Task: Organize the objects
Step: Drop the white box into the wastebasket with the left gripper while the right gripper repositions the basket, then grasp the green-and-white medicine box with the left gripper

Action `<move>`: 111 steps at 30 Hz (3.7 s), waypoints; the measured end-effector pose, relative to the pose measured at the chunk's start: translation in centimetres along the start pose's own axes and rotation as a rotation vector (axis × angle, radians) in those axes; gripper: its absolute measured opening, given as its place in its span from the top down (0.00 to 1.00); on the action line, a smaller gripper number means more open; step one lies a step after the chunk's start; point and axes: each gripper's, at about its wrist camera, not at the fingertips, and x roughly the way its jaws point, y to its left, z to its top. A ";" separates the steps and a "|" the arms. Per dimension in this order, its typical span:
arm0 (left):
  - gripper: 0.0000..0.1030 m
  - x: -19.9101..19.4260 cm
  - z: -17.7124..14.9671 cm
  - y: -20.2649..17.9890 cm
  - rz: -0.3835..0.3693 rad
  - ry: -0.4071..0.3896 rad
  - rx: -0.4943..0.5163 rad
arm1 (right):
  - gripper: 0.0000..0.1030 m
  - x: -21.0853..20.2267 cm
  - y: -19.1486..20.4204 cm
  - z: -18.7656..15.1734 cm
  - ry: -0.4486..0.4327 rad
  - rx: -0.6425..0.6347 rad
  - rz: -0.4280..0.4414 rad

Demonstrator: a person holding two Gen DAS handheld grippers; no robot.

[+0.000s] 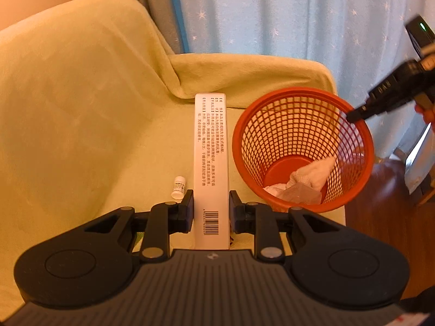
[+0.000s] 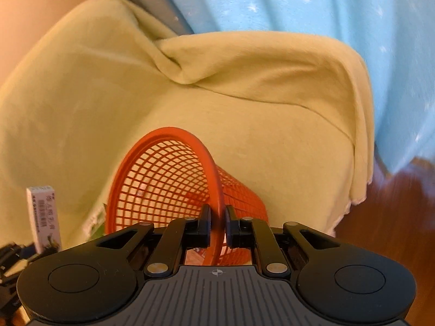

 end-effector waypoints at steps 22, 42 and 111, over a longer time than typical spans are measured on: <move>0.68 3.1 4.5 -3.9 -0.141 -0.087 0.097 | 0.94 0.7 1.7 0.7 0.019 -0.087 -0.032; 0.55 5.6 -5.6 3.1 0.033 0.159 -0.089 | 0.94 1.0 2.2 0.9 0.028 -0.092 -0.074; 0.30 14.8 -11.9 16.4 0.235 0.373 -0.245 | 0.94 2.3 2.4 2.4 0.037 -0.096 -0.139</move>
